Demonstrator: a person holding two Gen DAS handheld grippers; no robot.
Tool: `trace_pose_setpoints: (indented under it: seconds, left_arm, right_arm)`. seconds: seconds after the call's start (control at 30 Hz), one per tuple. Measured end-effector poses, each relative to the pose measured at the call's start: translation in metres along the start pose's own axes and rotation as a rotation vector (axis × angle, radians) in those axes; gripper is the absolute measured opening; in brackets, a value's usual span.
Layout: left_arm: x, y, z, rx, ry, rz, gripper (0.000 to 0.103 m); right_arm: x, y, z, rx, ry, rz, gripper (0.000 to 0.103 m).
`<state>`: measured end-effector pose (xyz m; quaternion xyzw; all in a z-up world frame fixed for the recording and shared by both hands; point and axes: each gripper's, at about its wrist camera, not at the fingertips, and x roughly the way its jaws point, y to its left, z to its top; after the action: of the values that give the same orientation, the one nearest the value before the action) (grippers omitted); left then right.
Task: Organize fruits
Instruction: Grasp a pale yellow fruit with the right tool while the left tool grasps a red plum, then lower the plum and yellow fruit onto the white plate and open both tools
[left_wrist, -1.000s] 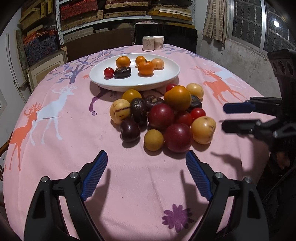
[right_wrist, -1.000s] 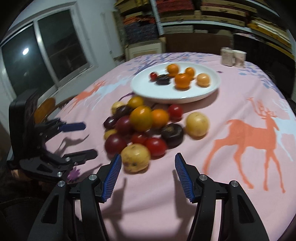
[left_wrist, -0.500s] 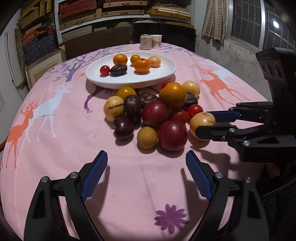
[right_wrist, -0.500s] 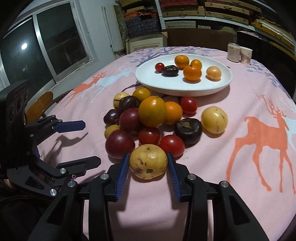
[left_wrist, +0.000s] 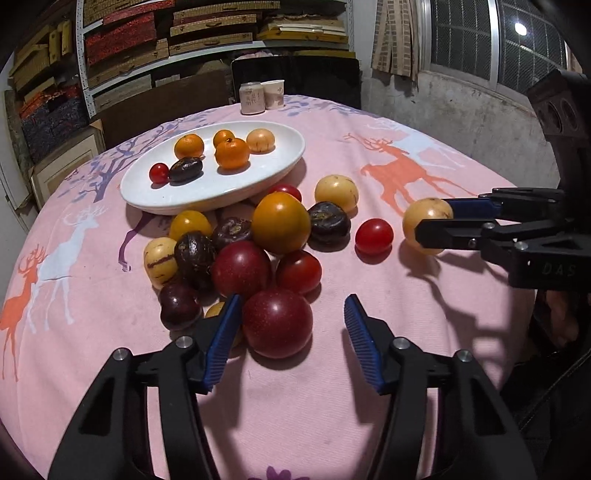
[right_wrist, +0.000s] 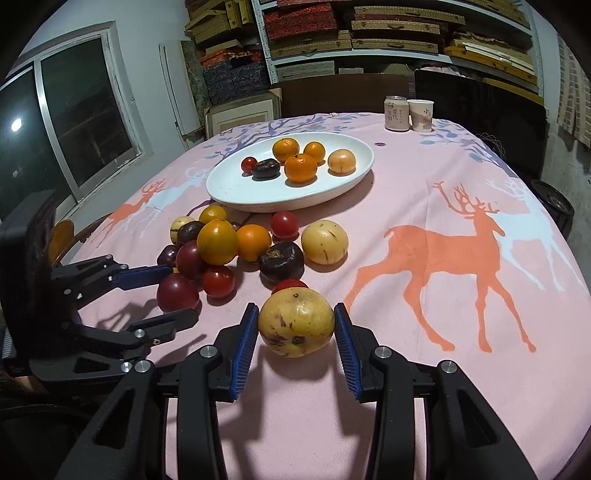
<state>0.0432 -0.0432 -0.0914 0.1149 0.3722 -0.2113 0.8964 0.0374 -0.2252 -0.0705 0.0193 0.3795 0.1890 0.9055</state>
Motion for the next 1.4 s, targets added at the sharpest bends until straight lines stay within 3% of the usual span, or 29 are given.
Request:
trace_pose_setpoints:
  seconds: [0.2, 0.3, 0.33, 0.43, 0.57, 0.7, 1.07, 1.23, 1.4]
  left_arm:
    - [0.005, -0.004, -0.003, 0.02, 0.006, -0.061, 0.061]
    - [0.008, -0.004, -0.007, 0.002, 0.03, -0.119, 0.047]
    - [0.009, -0.004, -0.008, 0.001, 0.038, -0.135, 0.047]
    - [0.018, -0.004, -0.011, -0.002, 0.072, -0.087, 0.047]
    - [0.021, -0.001, -0.007, -0.015, 0.072, -0.077, 0.047]
    - [0.019, 0.001, -0.006, -0.03, 0.062, -0.094, 0.038]
    - [-0.009, 0.011, -0.004, -0.064, 0.002, -0.1, 0.038]
    - [-0.022, 0.034, 0.011, -0.098, -0.037, -0.062, 0.038]
    - [-0.018, 0.059, 0.045, -0.097, -0.065, -0.009, 0.038]
  right_arm:
    - [0.001, -0.002, 0.0, 0.0, -0.002, 0.006, 0.042]
    - [0.0, -0.003, 0.0, 0.004, -0.001, 0.005, 0.042]
    - [0.0, -0.003, 0.0, 0.004, -0.003, 0.004, 0.042]
    - [-0.002, -0.003, 0.0, 0.002, -0.008, -0.001, 0.042]
    - [-0.002, -0.003, -0.001, 0.0, -0.007, 0.001, 0.042]
    - [-0.001, -0.005, 0.0, 0.007, -0.002, -0.001, 0.042]
    - [-0.006, -0.006, 0.004, 0.006, -0.025, 0.008, 0.042]
    - [-0.016, -0.016, 0.015, 0.063, -0.089, 0.02, 0.042]
    - [-0.023, -0.022, 0.049, 0.073, -0.156, 0.045, 0.042]
